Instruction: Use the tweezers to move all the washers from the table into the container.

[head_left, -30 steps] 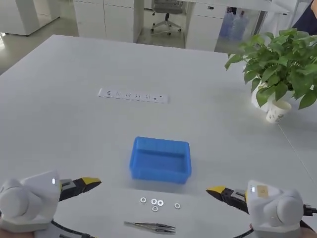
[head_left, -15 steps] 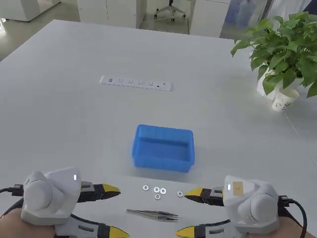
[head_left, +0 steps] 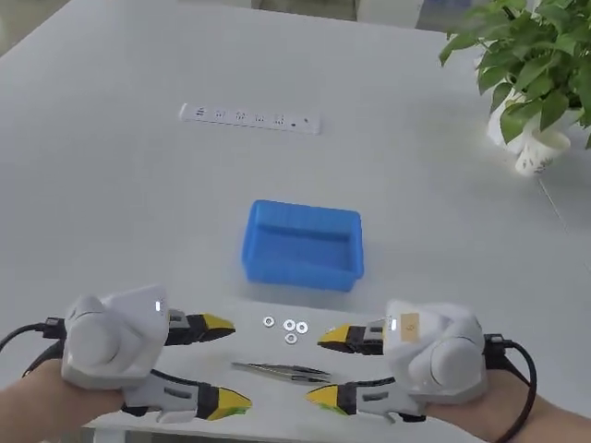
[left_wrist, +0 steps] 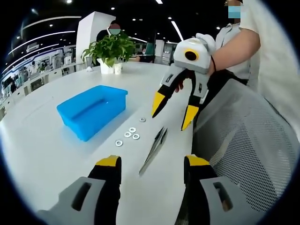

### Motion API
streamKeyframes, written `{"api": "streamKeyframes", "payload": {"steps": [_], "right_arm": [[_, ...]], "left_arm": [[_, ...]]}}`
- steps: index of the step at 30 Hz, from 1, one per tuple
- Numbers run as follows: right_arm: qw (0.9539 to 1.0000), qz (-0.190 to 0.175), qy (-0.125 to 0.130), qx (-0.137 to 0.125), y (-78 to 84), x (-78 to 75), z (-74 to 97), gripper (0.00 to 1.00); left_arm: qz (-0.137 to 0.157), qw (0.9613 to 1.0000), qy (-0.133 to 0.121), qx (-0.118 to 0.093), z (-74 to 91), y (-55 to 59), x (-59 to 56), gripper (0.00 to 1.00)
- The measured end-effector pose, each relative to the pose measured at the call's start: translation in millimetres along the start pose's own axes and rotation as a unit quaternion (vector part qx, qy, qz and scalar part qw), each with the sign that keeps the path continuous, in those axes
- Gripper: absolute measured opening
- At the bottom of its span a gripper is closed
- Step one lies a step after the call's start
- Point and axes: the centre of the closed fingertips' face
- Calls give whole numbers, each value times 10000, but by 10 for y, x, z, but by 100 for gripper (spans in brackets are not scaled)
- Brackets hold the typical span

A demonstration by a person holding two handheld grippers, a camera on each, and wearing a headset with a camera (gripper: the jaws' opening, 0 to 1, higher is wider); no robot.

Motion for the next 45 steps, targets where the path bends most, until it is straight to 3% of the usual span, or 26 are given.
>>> {"api": "streamKeyframes", "payload": {"steps": [3,8,20,37,45], "right_arm": [[10000,-17,-27,33,32,-12,-37,36],[10000,-8,-67,68,56,-33,-72,34],[9999,-21,-126,88,112,-63,-158,31],[9995,38,-233,212,198,-11,-255,28],[9994,63,-241,226,193,-23,-273,26]], "left_arm": [[-9,10000,38,-16,-19,5,4,48],[2,10000,7,-52,-82,1,47,48],[-66,9998,180,90,-199,72,36,46],[-168,9992,295,209,-242,140,51,32],[-222,9993,259,150,-244,130,86,26]]}}
Point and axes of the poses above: the centre of the closed fingertips' face, and the gripper's own axes: z roughly backward along the fingers, x roughly to its left, y roughly out of its underside, and after that the axes turned 1 degree about y, right-handed
